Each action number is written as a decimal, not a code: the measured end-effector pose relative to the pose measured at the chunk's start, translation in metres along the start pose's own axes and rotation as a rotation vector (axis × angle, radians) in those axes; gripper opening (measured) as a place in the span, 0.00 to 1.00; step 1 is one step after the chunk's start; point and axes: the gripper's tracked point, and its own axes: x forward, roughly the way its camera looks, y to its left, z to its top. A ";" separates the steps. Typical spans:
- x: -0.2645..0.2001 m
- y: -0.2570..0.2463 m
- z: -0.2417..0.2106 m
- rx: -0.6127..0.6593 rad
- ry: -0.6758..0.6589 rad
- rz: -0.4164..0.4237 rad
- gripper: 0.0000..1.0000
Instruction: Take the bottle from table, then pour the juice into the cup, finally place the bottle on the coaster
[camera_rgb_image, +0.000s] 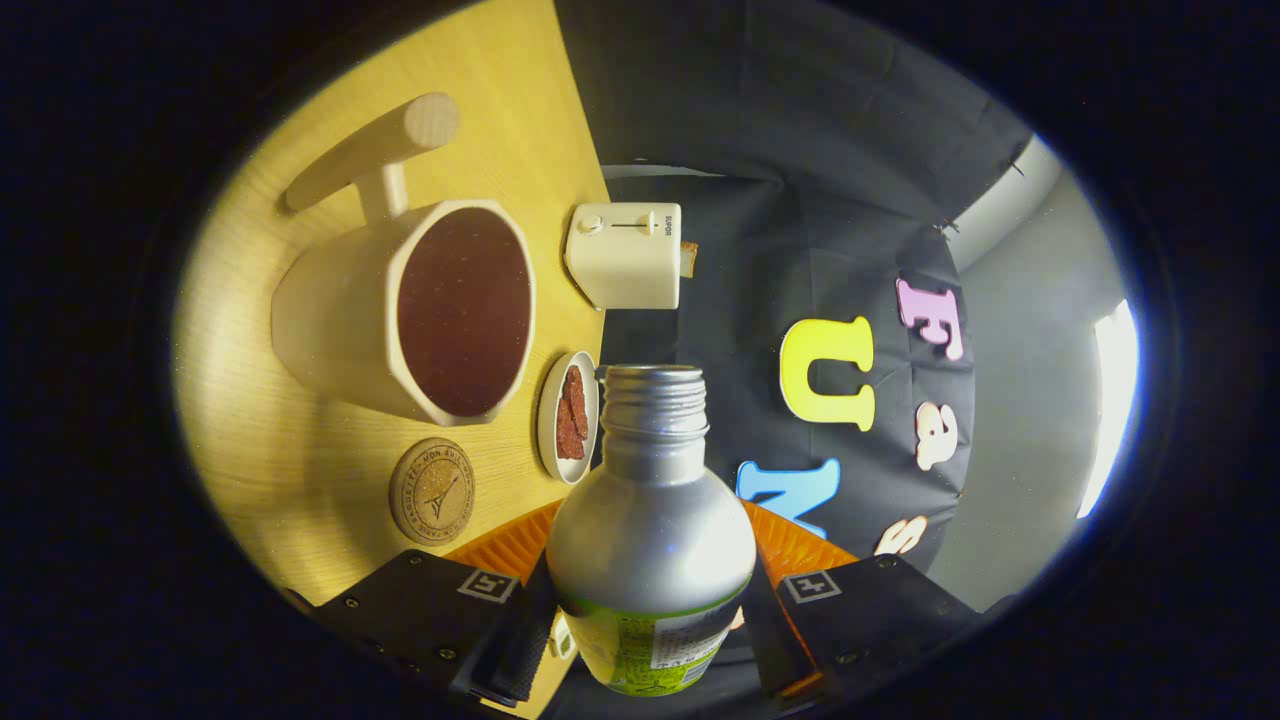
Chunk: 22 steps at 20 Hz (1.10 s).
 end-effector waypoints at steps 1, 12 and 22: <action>-0.001 -0.003 -0.002 0.039 0.009 -0.002 0.81; -0.001 -0.001 -0.021 0.408 0.072 0.028 0.81; -0.005 -0.001 -0.037 0.833 0.102 0.080 0.81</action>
